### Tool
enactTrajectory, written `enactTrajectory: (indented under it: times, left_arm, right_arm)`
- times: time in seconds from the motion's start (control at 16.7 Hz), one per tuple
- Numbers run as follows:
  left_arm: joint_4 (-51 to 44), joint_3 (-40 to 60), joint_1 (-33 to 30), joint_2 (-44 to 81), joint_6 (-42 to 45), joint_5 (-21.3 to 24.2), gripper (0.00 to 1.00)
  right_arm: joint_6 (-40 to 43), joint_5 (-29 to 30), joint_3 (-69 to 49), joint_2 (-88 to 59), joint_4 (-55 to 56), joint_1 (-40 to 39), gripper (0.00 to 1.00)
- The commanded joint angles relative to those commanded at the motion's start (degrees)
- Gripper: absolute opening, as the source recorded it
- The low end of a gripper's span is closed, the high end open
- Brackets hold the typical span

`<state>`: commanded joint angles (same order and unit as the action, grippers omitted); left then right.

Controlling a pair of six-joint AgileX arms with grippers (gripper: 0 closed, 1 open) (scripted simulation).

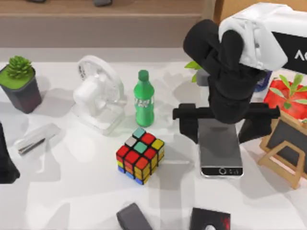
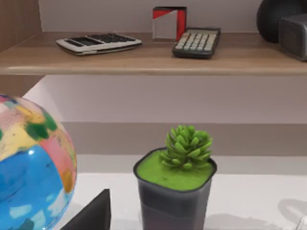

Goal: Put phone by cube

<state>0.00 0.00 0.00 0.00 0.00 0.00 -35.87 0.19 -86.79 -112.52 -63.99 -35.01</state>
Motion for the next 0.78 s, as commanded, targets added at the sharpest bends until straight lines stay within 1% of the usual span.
enactTrajectory:
  times: [0.78]
  left_arm:
    - [0.0, 0.0, 0.0, 0.0, 0.0, 0.0, 1.0]
  right_arm:
    - [-0.3, -0.4, 0.9, 0.3, 3.6, -1.6, 0.0]
